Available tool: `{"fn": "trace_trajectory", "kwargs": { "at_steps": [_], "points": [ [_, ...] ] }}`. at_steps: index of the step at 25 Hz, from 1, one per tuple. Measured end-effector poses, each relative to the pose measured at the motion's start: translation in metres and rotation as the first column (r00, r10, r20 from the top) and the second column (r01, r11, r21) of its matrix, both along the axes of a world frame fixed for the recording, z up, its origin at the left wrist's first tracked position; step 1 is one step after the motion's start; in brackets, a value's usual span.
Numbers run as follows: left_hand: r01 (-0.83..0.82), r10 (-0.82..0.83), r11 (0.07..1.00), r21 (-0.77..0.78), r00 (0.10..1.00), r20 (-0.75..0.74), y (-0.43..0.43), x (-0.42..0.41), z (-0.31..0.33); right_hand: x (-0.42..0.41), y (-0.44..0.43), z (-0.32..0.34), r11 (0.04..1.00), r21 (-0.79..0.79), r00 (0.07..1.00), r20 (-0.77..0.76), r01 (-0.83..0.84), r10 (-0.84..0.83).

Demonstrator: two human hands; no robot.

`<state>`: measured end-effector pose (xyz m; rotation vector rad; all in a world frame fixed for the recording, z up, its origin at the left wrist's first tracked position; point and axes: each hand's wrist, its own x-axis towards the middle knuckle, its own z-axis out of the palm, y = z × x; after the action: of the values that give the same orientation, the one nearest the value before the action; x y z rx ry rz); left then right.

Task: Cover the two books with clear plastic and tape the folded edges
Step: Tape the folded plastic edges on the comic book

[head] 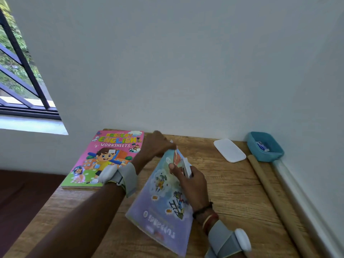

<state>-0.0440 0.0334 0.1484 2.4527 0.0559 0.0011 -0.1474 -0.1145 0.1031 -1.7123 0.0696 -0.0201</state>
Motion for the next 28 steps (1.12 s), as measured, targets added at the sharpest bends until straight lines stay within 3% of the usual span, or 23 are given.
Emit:
{"fn": "trace_trajectory", "kwargs": {
  "at_steps": [2, 5, 8, 11, 15, 19, 24, 28],
  "points": [
    [0.001, -0.012, 0.987, 0.163, 0.998, 0.067, 0.0, -0.001, 0.035, -0.001, 0.015, 0.022, 0.987, 0.112, 0.993, 0.029, -0.117, 0.115],
    [-0.055, 0.03, 0.964, 0.259, 0.994, 0.1, -0.01, -0.005, 0.065, 0.0, 0.021, 0.051, 0.976, 0.046, 0.972, 0.113, -0.212, 0.206],
    [-0.045, 0.036, 0.991, 0.124, 0.997, 0.072, -0.032, -0.011, 0.067, 0.005, 0.002, 0.063, 0.993, -0.014, 0.99, 0.08, -0.113, 0.114],
    [-0.002, 0.021, 0.982, -0.189, 0.995, 0.097, -0.056, -0.017, 0.051, 0.004, -0.031, 0.063, 0.999, 0.045, 0.998, 0.068, 0.014, -0.017],
    [0.067, -0.068, 0.998, 0.01, 0.985, 0.16, -0.059, -0.021, -0.012, 0.001, -0.096, 0.02, 0.993, -0.052, 0.994, 0.004, 0.108, -0.108],
    [0.259, -0.261, 0.964, 0.055, 0.964, 0.052, -0.035, -0.028, -0.084, -0.013, -0.116, -0.034, 0.938, -0.305, 0.979, -0.068, 0.164, -0.194],
    [0.138, -0.15, 0.988, 0.069, 0.962, 0.228, -0.019, -0.042, -0.11, -0.012, -0.113, -0.03, 0.778, -0.614, 0.991, 0.067, 0.134, -0.118],
    [0.061, -0.165, 0.967, 0.248, 0.89, 0.425, -0.027, -0.05, -0.129, 0.018, -0.103, -0.019, 0.858, -0.474, 0.978, 0.049, 0.2, -0.201]
  ]
}}
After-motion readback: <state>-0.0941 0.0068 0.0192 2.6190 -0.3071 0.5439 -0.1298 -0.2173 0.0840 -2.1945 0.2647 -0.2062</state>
